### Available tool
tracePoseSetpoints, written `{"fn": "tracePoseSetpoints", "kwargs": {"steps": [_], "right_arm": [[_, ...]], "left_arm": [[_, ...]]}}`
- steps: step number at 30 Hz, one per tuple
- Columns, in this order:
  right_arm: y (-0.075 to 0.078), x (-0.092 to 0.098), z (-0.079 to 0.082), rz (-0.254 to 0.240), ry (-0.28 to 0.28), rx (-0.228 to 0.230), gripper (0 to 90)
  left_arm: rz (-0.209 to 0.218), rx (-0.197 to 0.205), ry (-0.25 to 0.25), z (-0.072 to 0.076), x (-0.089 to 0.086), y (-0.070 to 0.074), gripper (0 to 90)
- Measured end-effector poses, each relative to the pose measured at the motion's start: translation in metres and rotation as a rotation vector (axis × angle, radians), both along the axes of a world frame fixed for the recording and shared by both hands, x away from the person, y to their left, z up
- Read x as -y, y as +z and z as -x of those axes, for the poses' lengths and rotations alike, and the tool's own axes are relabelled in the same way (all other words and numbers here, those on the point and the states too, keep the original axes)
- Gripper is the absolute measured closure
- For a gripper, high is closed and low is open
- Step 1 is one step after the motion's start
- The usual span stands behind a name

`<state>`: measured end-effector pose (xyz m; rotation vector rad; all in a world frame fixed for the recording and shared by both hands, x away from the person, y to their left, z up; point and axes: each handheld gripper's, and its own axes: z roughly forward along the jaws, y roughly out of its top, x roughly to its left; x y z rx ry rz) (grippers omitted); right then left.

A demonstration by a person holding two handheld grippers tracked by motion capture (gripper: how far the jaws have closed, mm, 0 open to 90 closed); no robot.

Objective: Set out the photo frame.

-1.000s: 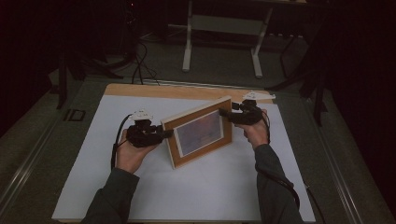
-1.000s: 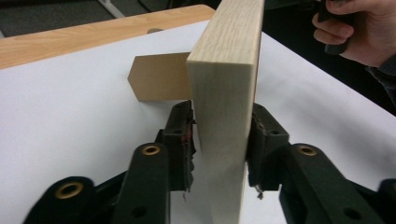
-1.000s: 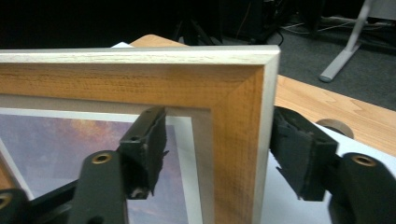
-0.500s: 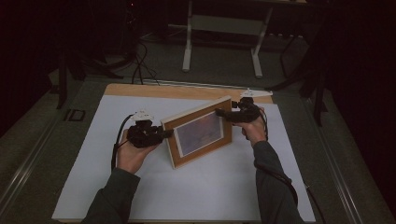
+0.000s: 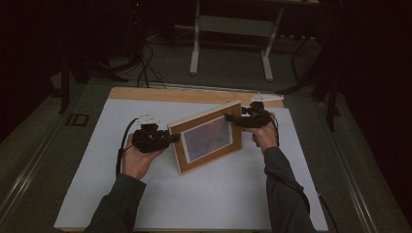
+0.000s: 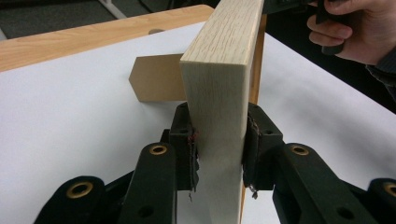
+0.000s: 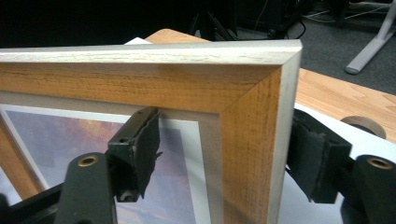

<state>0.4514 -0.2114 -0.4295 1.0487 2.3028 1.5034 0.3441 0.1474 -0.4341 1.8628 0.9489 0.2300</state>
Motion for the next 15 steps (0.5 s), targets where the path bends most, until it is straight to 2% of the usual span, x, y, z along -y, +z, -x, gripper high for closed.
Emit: {"fn": "tracePoseSetpoints", "kwargs": {"steps": [8,15], "right_arm": [[-0.001,0.008,0.007,-0.002,-0.011,-0.005,44.8],[0.001,0.011,0.013,0.011,-0.042,-0.007,48.4]], "left_arm": [[0.080,-0.033,0.037,-0.014,-0.010,-0.004,70.4],[0.058,-0.016,0.035,-0.022,-0.010,-0.003,68.9]]}}
